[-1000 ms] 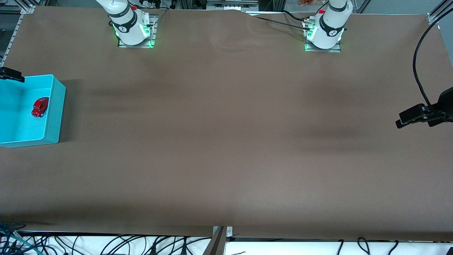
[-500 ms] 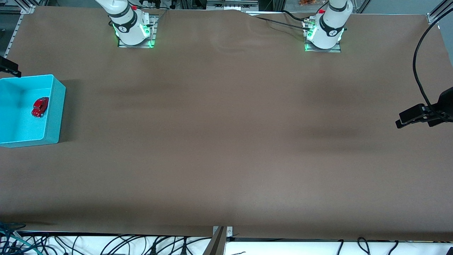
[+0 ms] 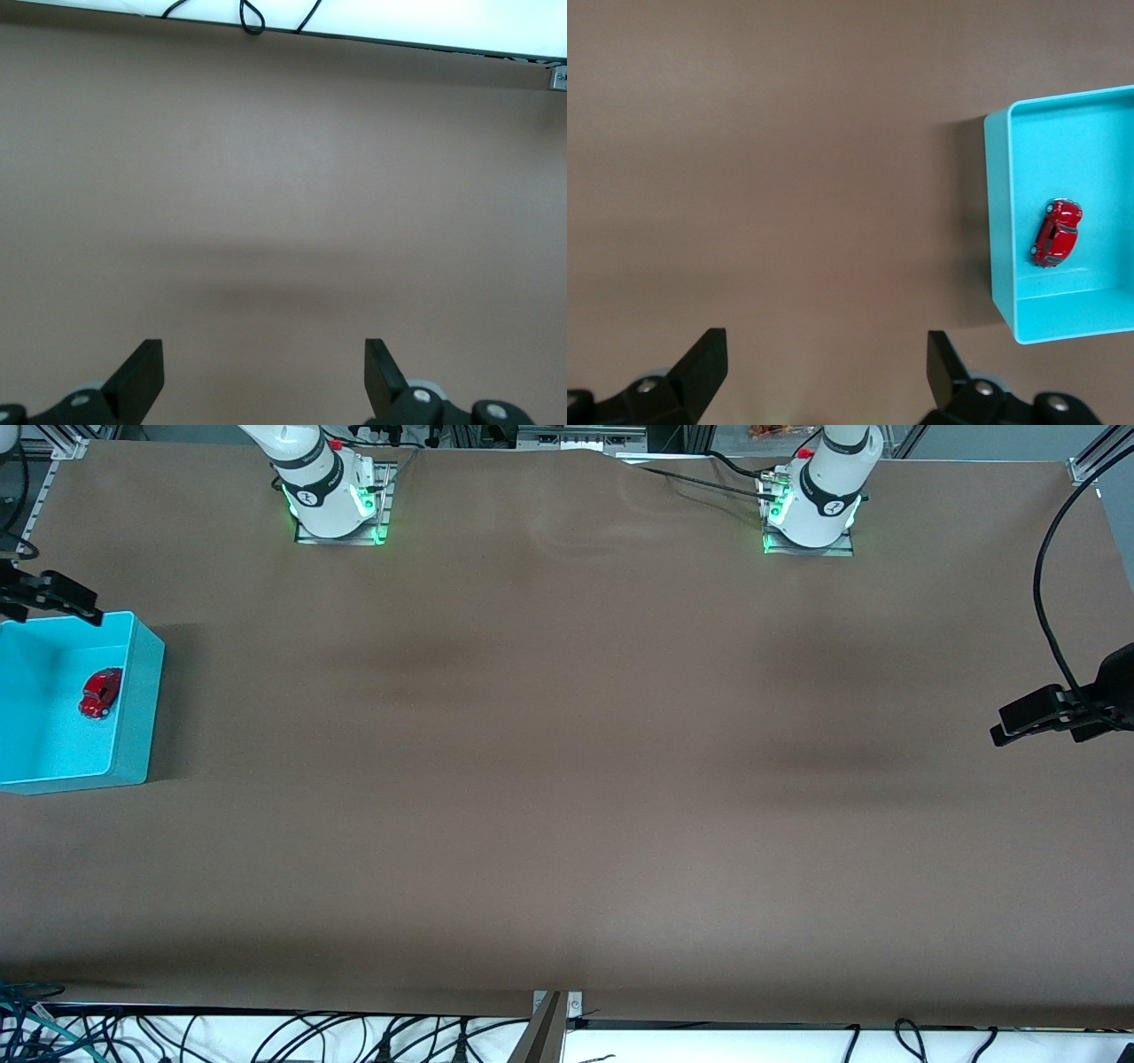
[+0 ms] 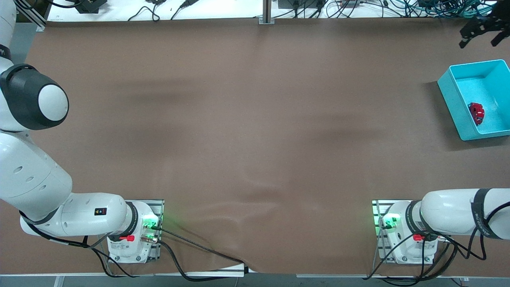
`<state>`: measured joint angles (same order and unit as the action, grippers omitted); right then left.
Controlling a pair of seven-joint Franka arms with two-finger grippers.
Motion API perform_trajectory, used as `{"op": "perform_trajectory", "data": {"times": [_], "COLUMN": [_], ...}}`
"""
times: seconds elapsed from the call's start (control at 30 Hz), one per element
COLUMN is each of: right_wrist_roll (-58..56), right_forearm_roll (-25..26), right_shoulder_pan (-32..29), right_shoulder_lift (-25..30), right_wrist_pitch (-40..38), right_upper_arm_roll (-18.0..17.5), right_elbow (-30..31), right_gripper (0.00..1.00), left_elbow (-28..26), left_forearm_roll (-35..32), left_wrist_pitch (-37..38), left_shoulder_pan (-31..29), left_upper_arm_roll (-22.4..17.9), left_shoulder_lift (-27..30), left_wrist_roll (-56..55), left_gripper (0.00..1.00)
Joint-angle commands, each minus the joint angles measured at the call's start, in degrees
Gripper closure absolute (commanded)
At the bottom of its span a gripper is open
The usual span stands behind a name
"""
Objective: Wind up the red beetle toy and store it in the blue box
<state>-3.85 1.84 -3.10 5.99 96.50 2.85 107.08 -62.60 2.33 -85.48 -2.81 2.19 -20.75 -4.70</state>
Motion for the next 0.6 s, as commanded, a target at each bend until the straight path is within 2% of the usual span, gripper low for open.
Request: {"op": "perform_trajectory", "data": {"times": [0.0, 0.13, 0.57], "right_wrist_roll": [2.26, 5.32, 4.64], "right_forearm_roll": [-1.66, -2.63, -2.28], "right_shoulder_pan": [-0.16, -0.24, -0.42], "right_shoulder_lift": [-3.43, -5.28, -5.46], "right_wrist_pitch": [-3.86, -4.39, -3.87], "right_upper_arm_roll": [-1.7, -4.24, -4.34], "right_elbow": [-6.35, -10.21, -10.14], "right_gripper": [0.0, 0.0, 0.0], "left_elbow": [0.02, 0.02, 0.02], "left_forearm_roll": [0.75, 0.75, 0.75], "left_wrist_pitch": [0.4, 0.4, 0.4], "left_shoulder_pan": [0.0, 0.0, 0.0], "left_upper_arm_roll": [-0.17, -0.17, -0.17], "left_shoulder_lift": [0.36, 0.36, 0.36], "left_wrist_roll": [0.13, 0.13, 0.13], "left_gripper": [0.0, 0.0, 0.0]}}
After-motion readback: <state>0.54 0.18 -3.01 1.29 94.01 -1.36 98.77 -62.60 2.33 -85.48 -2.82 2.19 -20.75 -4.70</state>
